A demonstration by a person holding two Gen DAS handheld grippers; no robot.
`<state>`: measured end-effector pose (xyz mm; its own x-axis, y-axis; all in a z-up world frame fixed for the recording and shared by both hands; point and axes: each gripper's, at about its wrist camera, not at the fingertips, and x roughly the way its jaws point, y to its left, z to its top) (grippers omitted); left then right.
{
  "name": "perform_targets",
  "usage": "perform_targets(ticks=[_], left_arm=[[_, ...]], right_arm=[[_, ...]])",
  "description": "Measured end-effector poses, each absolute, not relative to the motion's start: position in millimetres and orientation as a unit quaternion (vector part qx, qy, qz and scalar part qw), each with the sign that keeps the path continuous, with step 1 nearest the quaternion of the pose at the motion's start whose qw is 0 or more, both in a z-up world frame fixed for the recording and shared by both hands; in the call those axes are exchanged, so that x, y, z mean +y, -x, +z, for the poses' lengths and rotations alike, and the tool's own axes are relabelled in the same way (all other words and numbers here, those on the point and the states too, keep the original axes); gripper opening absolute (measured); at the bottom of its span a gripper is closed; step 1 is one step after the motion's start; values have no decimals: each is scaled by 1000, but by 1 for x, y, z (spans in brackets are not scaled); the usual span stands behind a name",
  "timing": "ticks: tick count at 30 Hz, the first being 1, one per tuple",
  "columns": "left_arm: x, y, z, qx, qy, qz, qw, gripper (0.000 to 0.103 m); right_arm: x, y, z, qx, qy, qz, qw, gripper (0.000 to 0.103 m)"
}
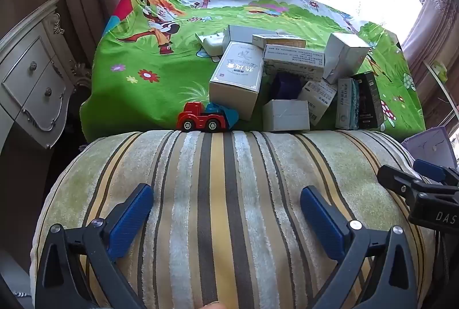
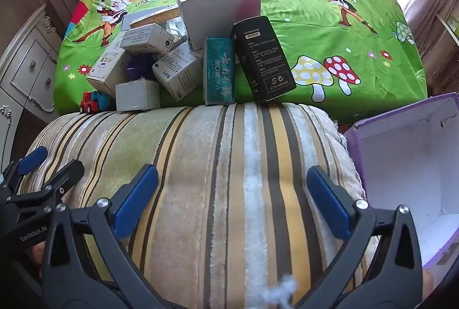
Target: Organize rigid objects
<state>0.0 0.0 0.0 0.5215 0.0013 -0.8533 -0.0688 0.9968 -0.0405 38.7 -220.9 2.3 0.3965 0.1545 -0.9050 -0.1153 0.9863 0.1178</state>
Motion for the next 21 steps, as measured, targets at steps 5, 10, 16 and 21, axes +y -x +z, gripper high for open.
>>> perform_targets(ticks=[5, 10, 16, 21], left_arm=[[4, 0, 0, 487, 57, 7, 872, 103], [4, 1, -1, 488, 51, 11, 872, 103], [5, -2, -3, 489, 50, 13, 870, 103], [2, -1, -3, 487, 52, 14, 872, 103]], right_arm=[[-220, -37, 2, 532, 0, 70, 844, 103], [-219, -37, 4, 534, -5, 72, 842, 103], [-218, -37, 4, 535, -7, 74, 841, 103], [-220, -38, 3, 536, -7, 72, 841, 103]])
